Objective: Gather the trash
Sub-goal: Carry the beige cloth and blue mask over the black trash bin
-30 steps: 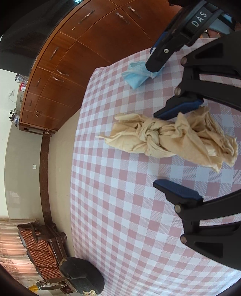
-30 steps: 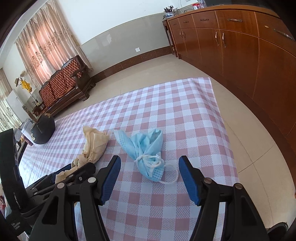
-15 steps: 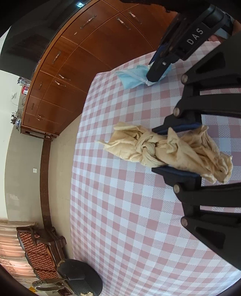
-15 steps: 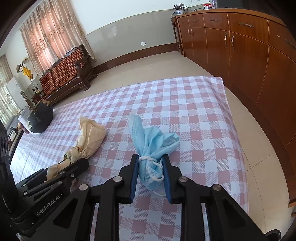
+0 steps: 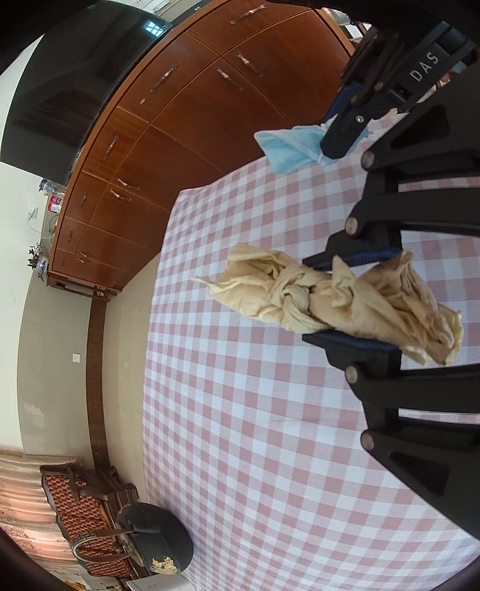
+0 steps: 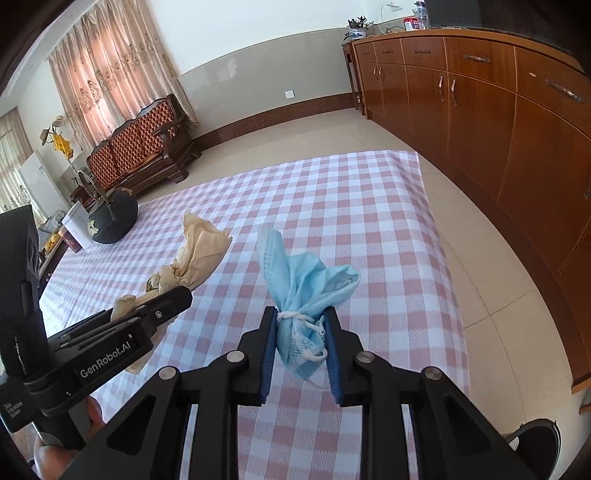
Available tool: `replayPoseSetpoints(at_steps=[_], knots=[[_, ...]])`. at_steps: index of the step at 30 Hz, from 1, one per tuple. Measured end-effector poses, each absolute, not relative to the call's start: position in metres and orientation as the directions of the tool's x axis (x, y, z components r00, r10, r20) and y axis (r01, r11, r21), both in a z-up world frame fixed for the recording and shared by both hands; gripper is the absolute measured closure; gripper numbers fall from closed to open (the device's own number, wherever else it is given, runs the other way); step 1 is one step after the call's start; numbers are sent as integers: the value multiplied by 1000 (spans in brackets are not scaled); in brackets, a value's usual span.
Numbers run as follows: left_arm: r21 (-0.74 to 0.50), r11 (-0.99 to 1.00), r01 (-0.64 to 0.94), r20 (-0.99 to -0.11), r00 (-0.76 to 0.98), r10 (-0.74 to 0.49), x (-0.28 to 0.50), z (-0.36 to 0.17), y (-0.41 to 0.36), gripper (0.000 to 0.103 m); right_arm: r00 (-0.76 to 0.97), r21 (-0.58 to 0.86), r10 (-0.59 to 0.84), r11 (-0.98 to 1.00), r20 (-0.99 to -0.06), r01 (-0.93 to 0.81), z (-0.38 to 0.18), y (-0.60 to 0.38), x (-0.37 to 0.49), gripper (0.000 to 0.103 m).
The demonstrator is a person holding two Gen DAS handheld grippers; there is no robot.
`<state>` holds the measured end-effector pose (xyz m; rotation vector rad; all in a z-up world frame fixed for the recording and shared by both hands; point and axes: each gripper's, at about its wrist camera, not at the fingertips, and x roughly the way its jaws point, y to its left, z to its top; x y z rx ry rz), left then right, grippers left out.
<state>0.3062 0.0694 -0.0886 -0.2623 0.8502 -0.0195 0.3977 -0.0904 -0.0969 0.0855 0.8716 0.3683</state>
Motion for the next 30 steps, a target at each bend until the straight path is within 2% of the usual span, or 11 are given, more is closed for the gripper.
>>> replayPoseSetpoints(at_steps=[16, 30], knots=[[-228, 973, 48, -715, 670, -200, 209, -65, 9, 70, 631, 218, 306, 952, -713, -216, -71, -147, 263, 77], [-242, 945, 219, -696, 640, -327, 171, -51, -72, 70, 693, 221, 227, 970, -685, -99, -57, -216, 179, 77]])
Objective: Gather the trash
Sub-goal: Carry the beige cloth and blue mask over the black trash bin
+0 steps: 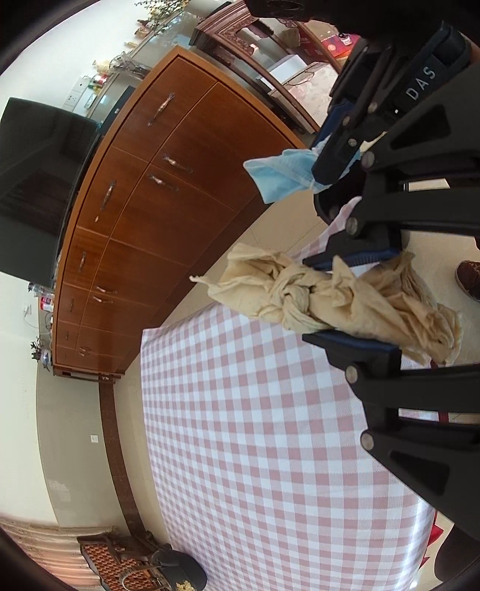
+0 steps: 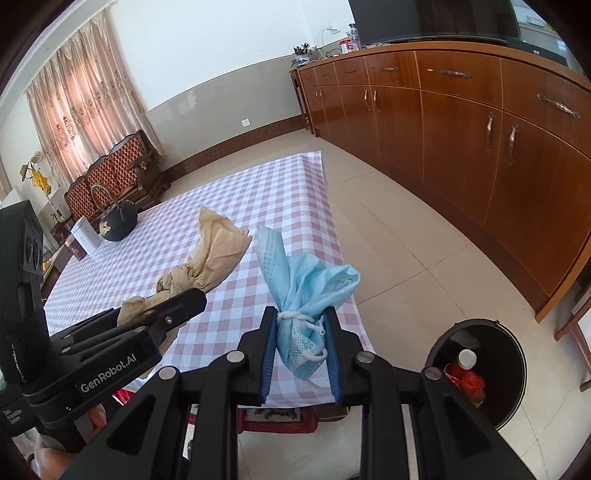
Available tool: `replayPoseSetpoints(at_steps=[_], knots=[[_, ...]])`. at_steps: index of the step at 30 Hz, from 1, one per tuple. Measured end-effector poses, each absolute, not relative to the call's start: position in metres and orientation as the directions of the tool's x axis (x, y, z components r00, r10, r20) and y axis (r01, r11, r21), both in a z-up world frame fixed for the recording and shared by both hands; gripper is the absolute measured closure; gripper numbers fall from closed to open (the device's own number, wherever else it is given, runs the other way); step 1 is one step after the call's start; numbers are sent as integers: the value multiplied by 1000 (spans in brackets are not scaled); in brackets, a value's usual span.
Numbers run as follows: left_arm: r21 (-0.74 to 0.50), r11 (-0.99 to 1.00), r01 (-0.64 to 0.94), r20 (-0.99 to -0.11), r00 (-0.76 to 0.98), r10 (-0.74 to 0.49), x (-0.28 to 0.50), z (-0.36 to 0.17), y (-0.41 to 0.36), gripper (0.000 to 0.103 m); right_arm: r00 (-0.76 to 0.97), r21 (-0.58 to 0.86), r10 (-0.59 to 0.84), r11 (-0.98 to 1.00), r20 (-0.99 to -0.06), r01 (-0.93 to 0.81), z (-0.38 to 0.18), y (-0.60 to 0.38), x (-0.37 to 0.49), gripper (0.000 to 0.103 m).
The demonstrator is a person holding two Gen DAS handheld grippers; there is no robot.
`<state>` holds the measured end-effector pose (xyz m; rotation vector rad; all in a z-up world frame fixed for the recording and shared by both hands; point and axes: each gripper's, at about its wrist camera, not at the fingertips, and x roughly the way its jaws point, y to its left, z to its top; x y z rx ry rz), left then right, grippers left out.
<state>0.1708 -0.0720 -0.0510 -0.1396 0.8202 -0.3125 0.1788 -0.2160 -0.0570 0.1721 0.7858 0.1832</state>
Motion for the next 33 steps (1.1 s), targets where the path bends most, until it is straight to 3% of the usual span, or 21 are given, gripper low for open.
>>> replayPoseSetpoints(at_steps=[17, 33], knots=[[-251, 855, 455, -732, 488, -475, 153, -75, -200, 70, 702, 267, 50, 942, -710, 203, -79, -350, 104, 77], [-253, 814, 522, -801, 360, -479, 162, -118, -271, 70, 642, 328, -9, 854, -767, 403, -127, -446, 84, 77]])
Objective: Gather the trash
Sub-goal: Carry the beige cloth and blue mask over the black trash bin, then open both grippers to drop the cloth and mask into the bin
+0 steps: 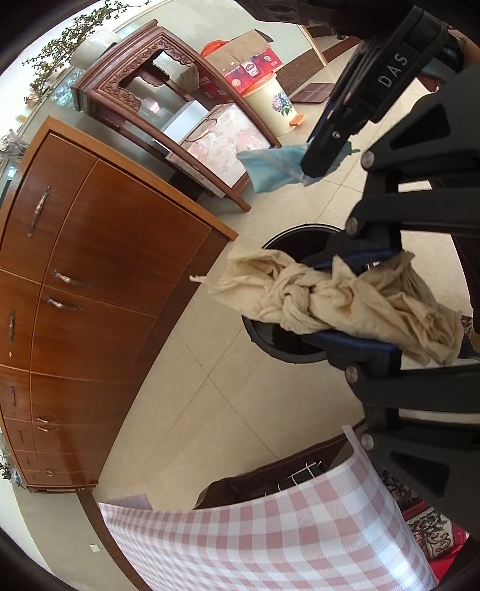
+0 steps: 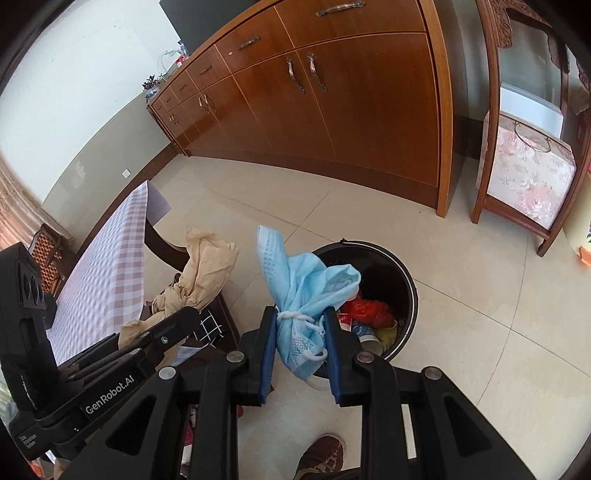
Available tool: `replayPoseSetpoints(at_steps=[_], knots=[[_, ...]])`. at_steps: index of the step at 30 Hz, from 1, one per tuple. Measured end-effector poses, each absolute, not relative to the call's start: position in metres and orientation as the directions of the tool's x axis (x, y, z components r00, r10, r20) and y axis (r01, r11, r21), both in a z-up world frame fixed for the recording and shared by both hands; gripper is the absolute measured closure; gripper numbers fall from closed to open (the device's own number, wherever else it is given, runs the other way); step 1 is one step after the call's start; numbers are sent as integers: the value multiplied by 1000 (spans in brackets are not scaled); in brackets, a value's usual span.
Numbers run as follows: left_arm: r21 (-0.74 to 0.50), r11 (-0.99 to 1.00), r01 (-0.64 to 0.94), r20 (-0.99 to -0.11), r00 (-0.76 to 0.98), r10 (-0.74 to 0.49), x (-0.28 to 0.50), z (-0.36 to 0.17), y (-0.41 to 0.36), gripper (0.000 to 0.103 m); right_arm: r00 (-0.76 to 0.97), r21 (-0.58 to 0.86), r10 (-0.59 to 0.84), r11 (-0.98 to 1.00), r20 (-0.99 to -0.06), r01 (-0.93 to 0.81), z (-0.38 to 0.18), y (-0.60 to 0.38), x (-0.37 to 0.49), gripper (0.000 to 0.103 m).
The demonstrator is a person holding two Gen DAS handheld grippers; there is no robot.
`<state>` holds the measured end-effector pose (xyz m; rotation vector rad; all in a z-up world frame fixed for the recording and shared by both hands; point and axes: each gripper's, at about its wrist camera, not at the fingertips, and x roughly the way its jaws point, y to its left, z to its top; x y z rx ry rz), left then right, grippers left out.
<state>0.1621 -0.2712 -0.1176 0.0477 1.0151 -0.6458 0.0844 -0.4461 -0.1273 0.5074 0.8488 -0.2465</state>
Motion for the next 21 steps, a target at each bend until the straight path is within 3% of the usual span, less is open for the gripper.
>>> replayPoseSetpoints(at_steps=[17, 21], knots=[[-247, 847, 470, -873, 272, -406, 195, -174, -306, 67, 492, 326, 48, 804, -869, 497, -197, -502, 158, 77], [-273, 855, 441, -879, 247, -408, 203, -184, -312, 38, 467, 345, 74, 776, -881, 528, -212, -516, 170, 68]])
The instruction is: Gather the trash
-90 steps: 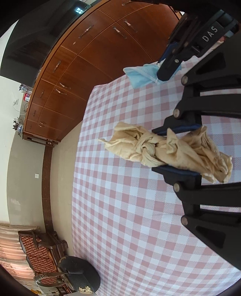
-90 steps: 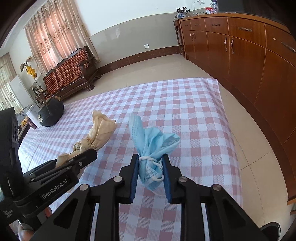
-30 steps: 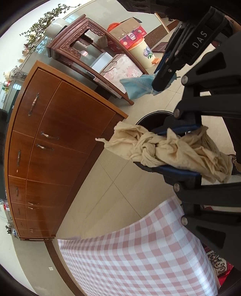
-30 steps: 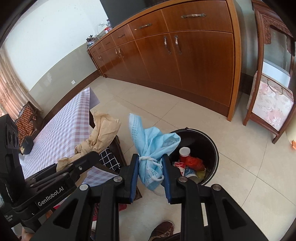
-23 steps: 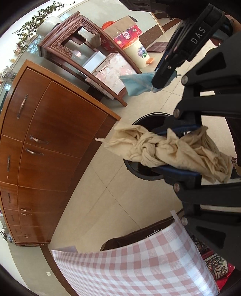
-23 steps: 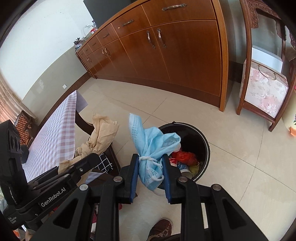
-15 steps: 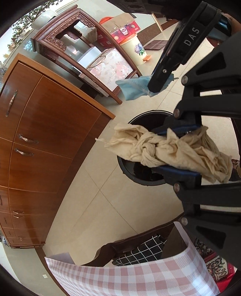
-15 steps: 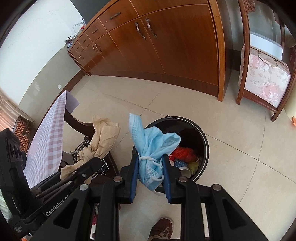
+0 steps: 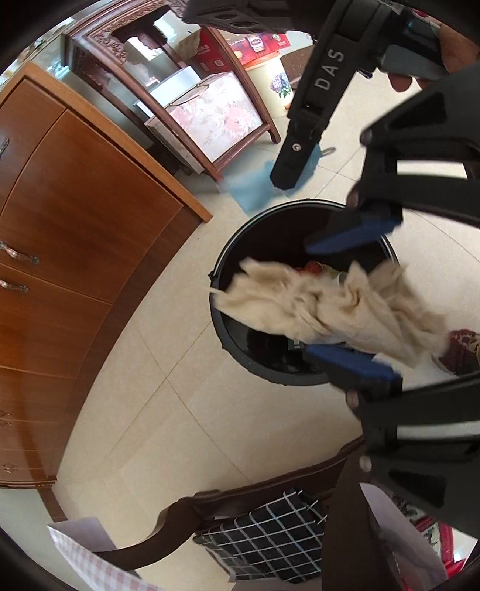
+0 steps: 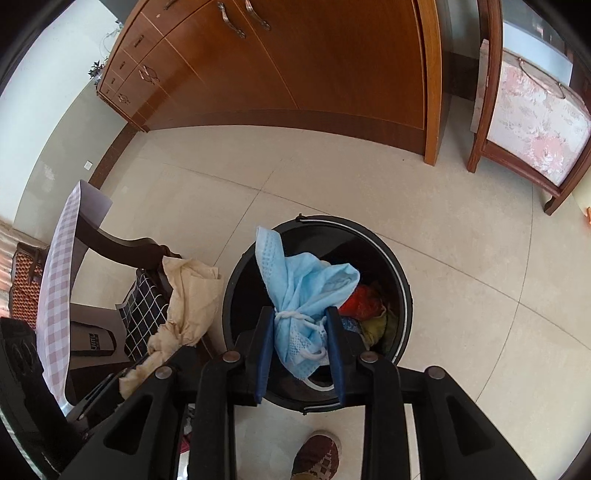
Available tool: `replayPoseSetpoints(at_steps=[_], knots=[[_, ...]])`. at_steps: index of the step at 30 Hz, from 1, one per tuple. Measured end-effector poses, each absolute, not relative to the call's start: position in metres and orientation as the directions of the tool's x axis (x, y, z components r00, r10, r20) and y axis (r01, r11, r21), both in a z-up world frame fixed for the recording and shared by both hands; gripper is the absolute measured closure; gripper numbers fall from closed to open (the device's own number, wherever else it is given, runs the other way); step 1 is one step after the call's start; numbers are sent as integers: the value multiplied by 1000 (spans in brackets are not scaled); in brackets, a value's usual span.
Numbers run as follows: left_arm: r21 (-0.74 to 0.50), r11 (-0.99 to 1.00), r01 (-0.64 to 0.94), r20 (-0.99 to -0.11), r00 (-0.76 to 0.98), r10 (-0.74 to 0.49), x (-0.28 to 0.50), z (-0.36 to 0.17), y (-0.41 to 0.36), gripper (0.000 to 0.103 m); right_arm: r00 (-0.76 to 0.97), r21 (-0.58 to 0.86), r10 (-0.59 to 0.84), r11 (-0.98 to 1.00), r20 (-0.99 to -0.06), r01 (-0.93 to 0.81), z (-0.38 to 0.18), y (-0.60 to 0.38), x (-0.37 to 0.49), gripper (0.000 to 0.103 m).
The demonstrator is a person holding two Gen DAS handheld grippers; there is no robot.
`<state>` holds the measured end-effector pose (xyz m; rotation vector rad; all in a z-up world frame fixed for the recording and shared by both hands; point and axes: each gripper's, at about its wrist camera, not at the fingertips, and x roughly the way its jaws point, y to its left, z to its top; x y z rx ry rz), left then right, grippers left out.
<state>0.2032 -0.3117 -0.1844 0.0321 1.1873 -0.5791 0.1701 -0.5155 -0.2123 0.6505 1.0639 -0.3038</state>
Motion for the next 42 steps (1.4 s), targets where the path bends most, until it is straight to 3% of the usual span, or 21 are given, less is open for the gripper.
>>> replayPoseSetpoints(at_steps=[2, 10, 18, 22, 32, 34, 42], knots=[[-285, 855, 432, -872, 254, -419, 206, -184, -312, 32, 461, 336, 61, 770, -885, 543, -215, -519, 173, 48], [-229, 851, 473, -839, 348, -419, 196, -148, -301, 31, 516, 327, -34, 737, -856, 592, -188, -528, 148, 46], [-198, 847, 493, -784, 439, -439, 174, -90, -271, 31, 560, 331, -30, 780, -828, 531, -147, -505, 124, 39], [-180, 869, 462, -753, 503, -423, 158, -58, -239, 30, 586, 344, 11, 818, -810, 460, -126, -479, 115, 39], [-97, 952, 289, -678, 681, -276, 114, -8, -139, 14, 666, 350, 156, 922, -729, 167, -66, -371, 94, 31], [-87, 966, 244, -669, 704, -238, 106, -2, -120, 8, 690, 322, 154, 939, -707, 120, -51, -349, 88, 30], [-80, 982, 172, -622, 761, -184, 62, 21, -65, 7, 808, 185, 95, 983, -582, 17, 10, -265, 44, 17]])
